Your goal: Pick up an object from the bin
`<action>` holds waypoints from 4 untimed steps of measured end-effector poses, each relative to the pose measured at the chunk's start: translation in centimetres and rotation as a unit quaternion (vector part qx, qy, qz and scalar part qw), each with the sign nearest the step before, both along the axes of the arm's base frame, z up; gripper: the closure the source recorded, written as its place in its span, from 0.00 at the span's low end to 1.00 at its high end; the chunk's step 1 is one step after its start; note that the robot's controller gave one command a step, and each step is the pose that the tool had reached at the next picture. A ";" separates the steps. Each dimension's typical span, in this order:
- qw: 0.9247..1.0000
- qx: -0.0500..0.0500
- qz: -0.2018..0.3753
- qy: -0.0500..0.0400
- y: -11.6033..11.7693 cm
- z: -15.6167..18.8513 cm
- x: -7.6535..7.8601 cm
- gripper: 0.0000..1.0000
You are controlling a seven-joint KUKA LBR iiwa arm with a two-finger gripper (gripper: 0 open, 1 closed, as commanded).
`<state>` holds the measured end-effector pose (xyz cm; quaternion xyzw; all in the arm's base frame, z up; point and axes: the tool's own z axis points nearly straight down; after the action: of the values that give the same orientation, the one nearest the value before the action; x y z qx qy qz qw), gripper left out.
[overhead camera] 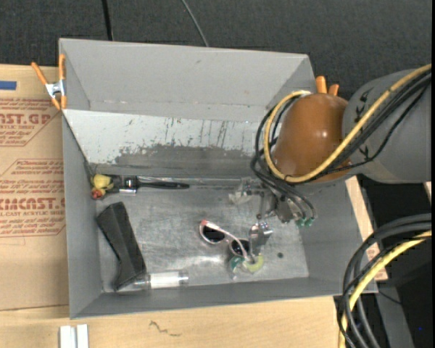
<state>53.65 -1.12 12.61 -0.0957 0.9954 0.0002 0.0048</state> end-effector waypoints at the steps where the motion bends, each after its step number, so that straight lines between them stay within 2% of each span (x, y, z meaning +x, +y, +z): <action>1: 0.996 0.000 0.084 0.005 -3.2 -0.8 -1.2 0.00; 2: 0.986 -0.001 0.165 0.004 -1.8 -0.4 -0.1 0.00; 3: 0.968 -0.001 0.253 0.003 -1.4 -2.8 -2.6 0.00; 4: 0.933 -0.004 0.361 -0.007 -0.5 -5.1 -4.2 1.00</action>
Offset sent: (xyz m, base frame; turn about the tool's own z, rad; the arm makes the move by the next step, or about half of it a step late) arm 0.0215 0.0141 0.0034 -1.0019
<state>49.47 -1.67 7.48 -0.4483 0.8938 -0.0026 0.0108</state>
